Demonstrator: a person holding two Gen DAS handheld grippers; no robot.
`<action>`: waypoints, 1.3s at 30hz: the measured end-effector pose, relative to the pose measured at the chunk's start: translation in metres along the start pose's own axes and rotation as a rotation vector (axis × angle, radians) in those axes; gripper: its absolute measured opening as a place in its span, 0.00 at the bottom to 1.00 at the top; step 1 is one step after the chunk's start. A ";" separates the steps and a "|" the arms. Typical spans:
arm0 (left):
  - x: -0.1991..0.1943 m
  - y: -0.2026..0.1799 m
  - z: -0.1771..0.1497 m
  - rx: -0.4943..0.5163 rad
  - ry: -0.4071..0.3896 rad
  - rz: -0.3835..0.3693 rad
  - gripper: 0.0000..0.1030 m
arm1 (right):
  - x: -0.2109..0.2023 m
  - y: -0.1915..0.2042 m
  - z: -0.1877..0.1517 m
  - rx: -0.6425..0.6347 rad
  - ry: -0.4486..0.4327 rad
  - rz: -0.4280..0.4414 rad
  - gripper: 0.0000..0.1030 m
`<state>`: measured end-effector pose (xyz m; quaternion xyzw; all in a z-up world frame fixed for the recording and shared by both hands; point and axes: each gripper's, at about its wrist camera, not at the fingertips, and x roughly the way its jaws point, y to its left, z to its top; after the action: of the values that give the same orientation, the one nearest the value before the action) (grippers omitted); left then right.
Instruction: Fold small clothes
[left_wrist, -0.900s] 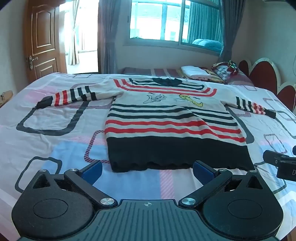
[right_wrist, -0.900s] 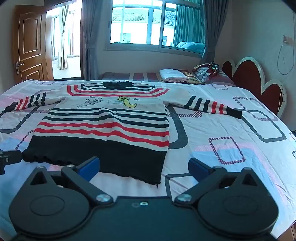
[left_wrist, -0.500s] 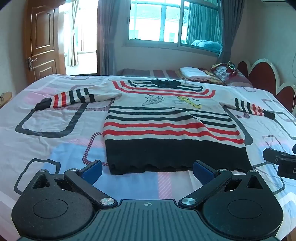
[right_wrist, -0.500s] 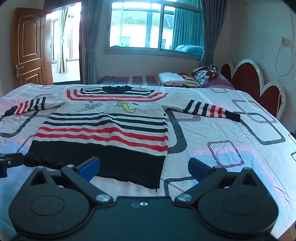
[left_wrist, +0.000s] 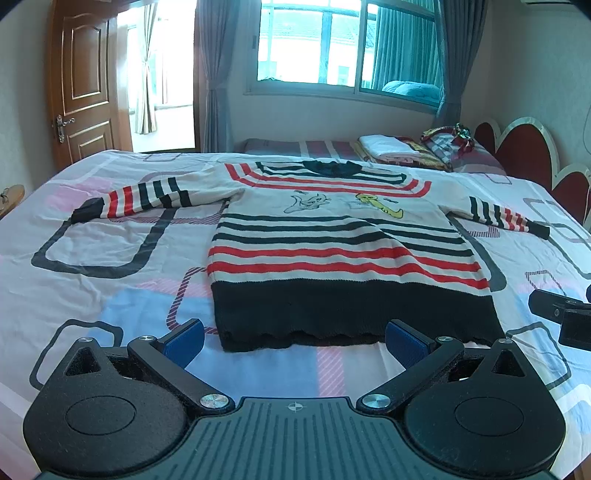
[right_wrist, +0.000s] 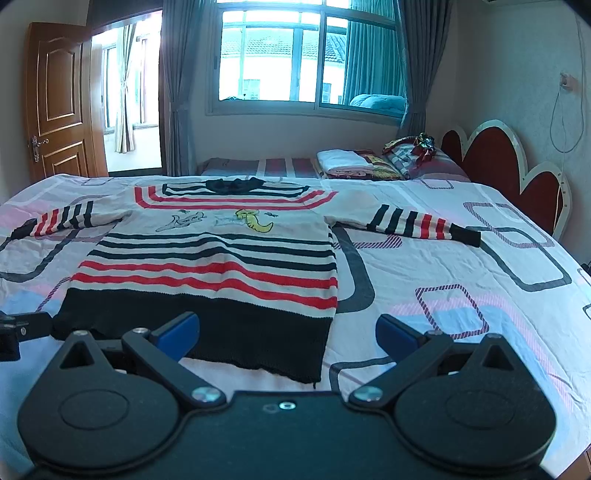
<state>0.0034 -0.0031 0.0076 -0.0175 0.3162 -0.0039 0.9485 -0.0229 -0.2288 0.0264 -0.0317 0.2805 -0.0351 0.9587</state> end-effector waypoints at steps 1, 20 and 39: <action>0.000 0.000 0.000 -0.001 -0.001 0.000 1.00 | 0.000 0.000 0.000 0.000 -0.001 -0.001 0.99; 0.001 0.000 0.000 -0.003 -0.002 0.001 1.00 | 0.001 0.003 0.002 0.001 -0.003 0.003 0.99; 0.002 -0.001 0.001 -0.005 -0.003 0.010 1.00 | 0.002 0.004 0.002 0.002 -0.006 0.008 0.99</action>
<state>0.0054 -0.0037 0.0068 -0.0183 0.3150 0.0015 0.9489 -0.0198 -0.2251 0.0269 -0.0298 0.2777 -0.0312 0.9597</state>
